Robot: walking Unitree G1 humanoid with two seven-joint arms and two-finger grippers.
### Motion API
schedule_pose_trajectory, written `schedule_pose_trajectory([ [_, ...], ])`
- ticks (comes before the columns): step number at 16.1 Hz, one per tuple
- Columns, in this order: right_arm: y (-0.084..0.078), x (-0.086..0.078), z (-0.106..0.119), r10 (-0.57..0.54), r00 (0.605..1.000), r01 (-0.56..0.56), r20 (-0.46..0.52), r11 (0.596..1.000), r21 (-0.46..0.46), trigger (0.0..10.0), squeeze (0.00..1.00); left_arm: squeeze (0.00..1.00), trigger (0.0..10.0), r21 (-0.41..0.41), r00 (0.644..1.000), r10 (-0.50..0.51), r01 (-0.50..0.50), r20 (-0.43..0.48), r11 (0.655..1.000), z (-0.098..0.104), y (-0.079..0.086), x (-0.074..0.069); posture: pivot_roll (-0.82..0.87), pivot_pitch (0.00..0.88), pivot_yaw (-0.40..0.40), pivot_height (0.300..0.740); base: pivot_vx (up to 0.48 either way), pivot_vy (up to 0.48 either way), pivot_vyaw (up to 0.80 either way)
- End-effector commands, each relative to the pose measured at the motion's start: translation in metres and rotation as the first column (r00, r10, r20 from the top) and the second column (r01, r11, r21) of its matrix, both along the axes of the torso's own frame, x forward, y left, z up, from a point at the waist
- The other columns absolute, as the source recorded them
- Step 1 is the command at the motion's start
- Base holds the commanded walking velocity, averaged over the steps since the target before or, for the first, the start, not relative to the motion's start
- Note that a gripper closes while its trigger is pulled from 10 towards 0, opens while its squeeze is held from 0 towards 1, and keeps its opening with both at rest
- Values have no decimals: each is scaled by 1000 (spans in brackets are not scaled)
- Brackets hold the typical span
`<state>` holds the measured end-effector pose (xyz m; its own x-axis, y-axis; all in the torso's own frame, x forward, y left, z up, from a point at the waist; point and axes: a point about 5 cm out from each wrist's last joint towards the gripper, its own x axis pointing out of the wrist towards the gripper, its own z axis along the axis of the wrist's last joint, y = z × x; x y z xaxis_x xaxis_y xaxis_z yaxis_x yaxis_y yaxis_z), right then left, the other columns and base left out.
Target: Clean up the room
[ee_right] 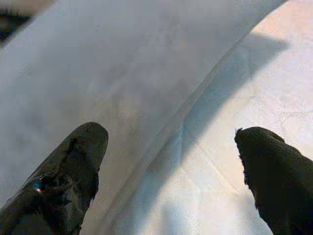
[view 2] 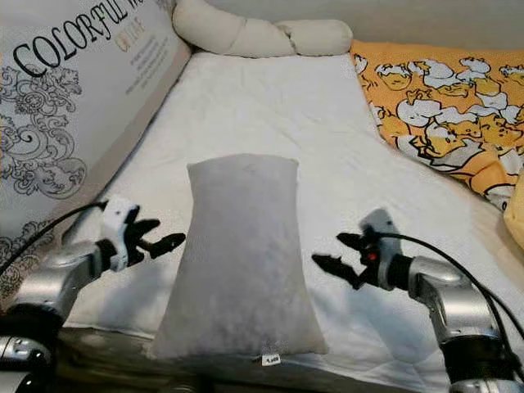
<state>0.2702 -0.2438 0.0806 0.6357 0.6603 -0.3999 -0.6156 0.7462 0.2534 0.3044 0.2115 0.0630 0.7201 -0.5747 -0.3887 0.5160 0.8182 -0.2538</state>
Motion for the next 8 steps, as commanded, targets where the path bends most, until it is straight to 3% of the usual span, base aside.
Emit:
schedule_pose_trajectory([
  [1, 0, 0, -5, -57, 998, 59, -27, 996, 73, 10000, 1000, 1000, 10000, -157, 999, 37, -40, -22, 987, 1, -1, -1, 42, 0, 52, 740, 0, 0, 0],
  [2, 3, 0, -8, -72, 997, 75, -34, 992, 98, 10000, 1000, 1000, 10000, -230, 997, 58, -66, -42, 971, -2, -4, -2, 42, 0, 52, 740, 0, 0, 0],
  [4, 9, 2, -15, -147, 987, 156, -58, 965, 211, 10000, 1000, 1000, 10000, -285, 994, 84, -102, -74, 953, -13, -16, -5, 40, 0, 54, 740, 0, 0, 0],
  [5, 18, 3, -21, -157, 984, 174, -82, 944, 281, 10000, 1000, 1000, 10000, -391, 993, 85, -112, -85, 914, -15, -29, -5, 35, 0, 58, 740, 0, 0, 0],
  [8, 34, 3, -30, -148, 979, 191, -140, 908, 374, 10000, 1000, 1000, 10000, -457, 994, 22, -70, -110, 887, -19, -53, -5, 32, 0, 59, 740, 0, 0, 0],
])
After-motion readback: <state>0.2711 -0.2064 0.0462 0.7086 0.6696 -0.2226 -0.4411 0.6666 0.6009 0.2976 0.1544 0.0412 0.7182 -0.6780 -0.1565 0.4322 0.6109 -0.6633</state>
